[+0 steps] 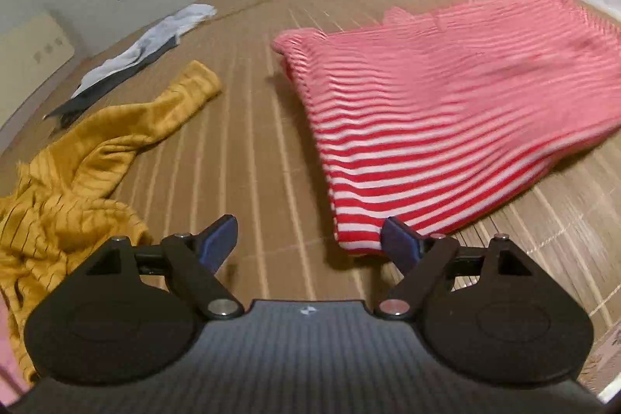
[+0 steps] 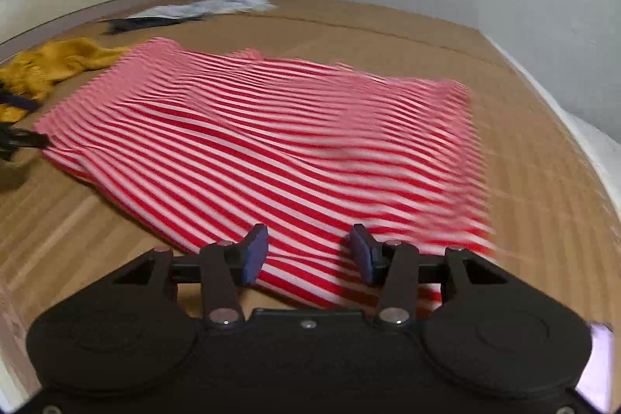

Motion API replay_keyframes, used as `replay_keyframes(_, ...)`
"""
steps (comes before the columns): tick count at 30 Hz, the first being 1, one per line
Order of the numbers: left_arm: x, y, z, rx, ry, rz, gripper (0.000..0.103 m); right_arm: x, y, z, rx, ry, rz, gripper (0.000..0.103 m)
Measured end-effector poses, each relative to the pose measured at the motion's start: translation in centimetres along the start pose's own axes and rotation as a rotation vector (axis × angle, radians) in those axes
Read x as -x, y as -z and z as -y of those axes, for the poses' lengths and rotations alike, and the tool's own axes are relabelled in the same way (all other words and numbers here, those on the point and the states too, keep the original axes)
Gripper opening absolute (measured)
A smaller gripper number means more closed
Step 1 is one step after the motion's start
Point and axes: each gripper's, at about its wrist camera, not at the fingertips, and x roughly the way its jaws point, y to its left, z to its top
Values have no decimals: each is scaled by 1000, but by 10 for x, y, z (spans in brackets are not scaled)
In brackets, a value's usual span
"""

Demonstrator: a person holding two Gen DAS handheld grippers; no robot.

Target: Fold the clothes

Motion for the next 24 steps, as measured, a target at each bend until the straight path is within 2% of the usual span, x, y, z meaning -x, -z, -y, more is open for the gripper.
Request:
replay_keyframes(2,4,-3,-11,50,-8,25,84,13,1,11,-27,12,0,47)
replay_keyframes(3,11,-4,-18,108,20,58,84,20,1,12,-18,45,5,50)
replay_keyframes(5,18,-5,-32,255,154,118,85,32,-1,12,-4,96,22,57)
replay_keyframes(6,21,-6,-36,321,226,142,85,36,-4,10,-4,93,40,61)
replay_keyframes(7,20,-6,-38,359,276,154,85,38,-5,8,-4,79,48,67)
replay_keyframes(8,18,-7,-35,365,300,156,85,39,-6,6,0,59,48,68)
replay_keyframes(11,9,-11,-16,279,316,129,86,42,1,-3,33,-7,43,70)
replay_keyframes(13,2,-13,-5,232,291,102,86,37,4,-13,71,-19,22,71)
replay_keyframes(16,-12,-15,-6,250,286,76,86,35,4,-12,72,-1,33,73)
replay_keyframes(18,-23,-18,-14,311,292,88,86,34,0,1,6,8,70,79)
replay_keyframes(21,-39,-22,-25,406,281,111,86,23,-13,37,-154,19,99,80)
replay_keyframes(24,-57,-21,-26,426,234,89,86,2,-21,67,-283,61,85,79)
